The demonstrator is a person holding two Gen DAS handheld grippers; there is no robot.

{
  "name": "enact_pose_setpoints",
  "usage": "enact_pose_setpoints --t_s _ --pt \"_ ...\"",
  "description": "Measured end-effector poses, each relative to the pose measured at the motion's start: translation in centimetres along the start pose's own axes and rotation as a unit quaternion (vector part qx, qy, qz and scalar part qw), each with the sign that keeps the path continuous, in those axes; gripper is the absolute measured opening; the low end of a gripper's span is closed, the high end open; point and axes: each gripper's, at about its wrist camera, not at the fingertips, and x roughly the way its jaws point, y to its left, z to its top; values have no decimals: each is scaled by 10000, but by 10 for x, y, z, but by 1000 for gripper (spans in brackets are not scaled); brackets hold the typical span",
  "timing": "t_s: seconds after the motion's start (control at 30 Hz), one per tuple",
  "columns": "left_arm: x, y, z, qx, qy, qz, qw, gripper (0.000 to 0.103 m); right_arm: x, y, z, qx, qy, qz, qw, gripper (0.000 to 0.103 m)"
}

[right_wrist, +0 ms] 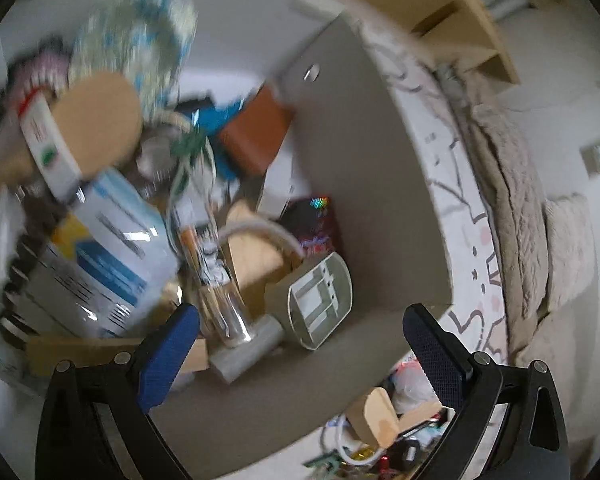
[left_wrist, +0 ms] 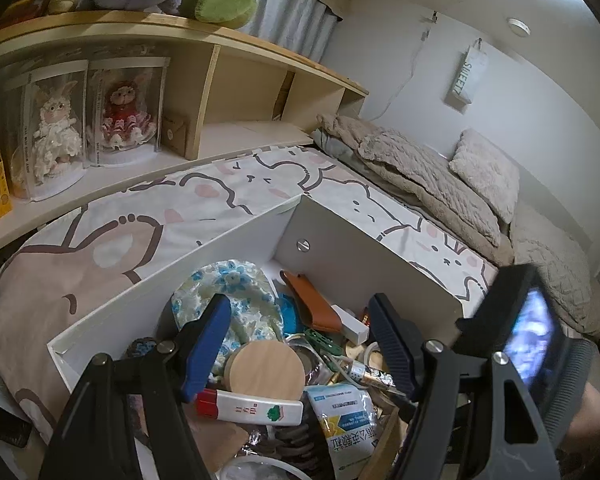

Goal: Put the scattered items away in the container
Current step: 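Withdraw both open tools from the box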

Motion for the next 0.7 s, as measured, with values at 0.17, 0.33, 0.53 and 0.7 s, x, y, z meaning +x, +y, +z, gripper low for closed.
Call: enact_pose_setpoints --t_s 0.17,0.33,0.53,0.7 --pt "2 3 0 -47 26 2 10000 71 15 -10 11 87 87 -520 9986 102" --pt "3 5 0 -64 46 -22 10000 71 1 -39 14 1077 -562 -823 9892 102" --pt "4 6 1 -75 54 -21 10000 71 -8 -50 11 1246 -716 -869 9858 102" --pt "4 6 0 -57 59 -22 10000 71 -14 -43 4 1206 -714 -855 9864 102"
